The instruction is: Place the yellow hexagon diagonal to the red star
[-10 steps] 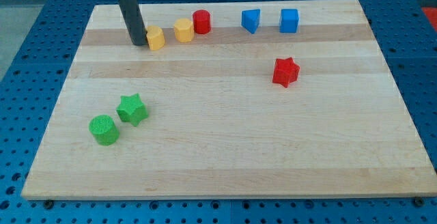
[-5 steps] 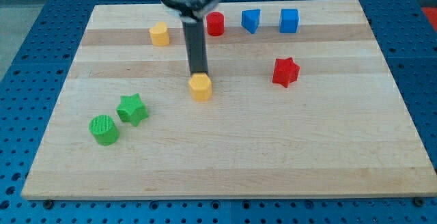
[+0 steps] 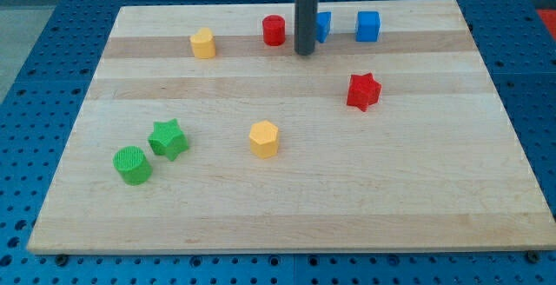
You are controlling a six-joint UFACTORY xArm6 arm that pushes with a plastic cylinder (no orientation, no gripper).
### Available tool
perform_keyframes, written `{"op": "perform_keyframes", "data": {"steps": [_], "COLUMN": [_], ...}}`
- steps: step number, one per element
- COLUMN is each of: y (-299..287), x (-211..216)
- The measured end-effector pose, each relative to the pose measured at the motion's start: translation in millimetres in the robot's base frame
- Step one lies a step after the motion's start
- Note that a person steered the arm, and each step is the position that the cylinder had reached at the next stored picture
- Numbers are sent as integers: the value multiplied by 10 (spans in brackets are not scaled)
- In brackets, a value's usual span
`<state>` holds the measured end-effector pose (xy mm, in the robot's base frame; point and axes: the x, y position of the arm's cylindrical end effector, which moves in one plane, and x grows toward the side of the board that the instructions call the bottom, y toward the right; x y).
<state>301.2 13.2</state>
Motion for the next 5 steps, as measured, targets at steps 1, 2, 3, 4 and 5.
{"op": "perform_keyframes", "data": {"steps": [1, 2, 3, 4, 5], "y": [-138, -217, -217, -220, -122], "x": [-8, -8, -28, -206, -126]}}
